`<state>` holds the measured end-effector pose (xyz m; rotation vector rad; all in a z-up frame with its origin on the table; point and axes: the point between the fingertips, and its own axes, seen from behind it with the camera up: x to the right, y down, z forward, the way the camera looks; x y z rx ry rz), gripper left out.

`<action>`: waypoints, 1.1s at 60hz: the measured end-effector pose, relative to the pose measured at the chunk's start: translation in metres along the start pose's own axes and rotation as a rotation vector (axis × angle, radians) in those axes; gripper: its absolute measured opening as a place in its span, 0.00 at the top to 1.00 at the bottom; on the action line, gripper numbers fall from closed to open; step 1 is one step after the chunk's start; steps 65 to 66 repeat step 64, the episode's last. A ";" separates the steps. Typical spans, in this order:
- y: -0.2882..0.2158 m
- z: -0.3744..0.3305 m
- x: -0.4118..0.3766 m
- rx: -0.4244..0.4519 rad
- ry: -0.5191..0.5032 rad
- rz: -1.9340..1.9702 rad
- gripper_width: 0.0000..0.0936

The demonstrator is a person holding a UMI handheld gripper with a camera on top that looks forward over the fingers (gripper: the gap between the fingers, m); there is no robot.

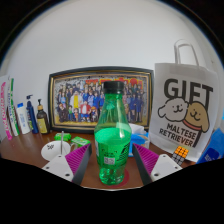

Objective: Pour water

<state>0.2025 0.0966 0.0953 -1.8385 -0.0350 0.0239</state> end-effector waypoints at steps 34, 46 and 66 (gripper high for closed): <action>-0.035 -0.281 -0.120 -0.246 0.045 0.058 0.09; -0.031 -0.355 -0.160 -0.295 0.050 0.040 0.09; -0.032 -0.391 -0.162 -0.285 0.089 0.007 0.09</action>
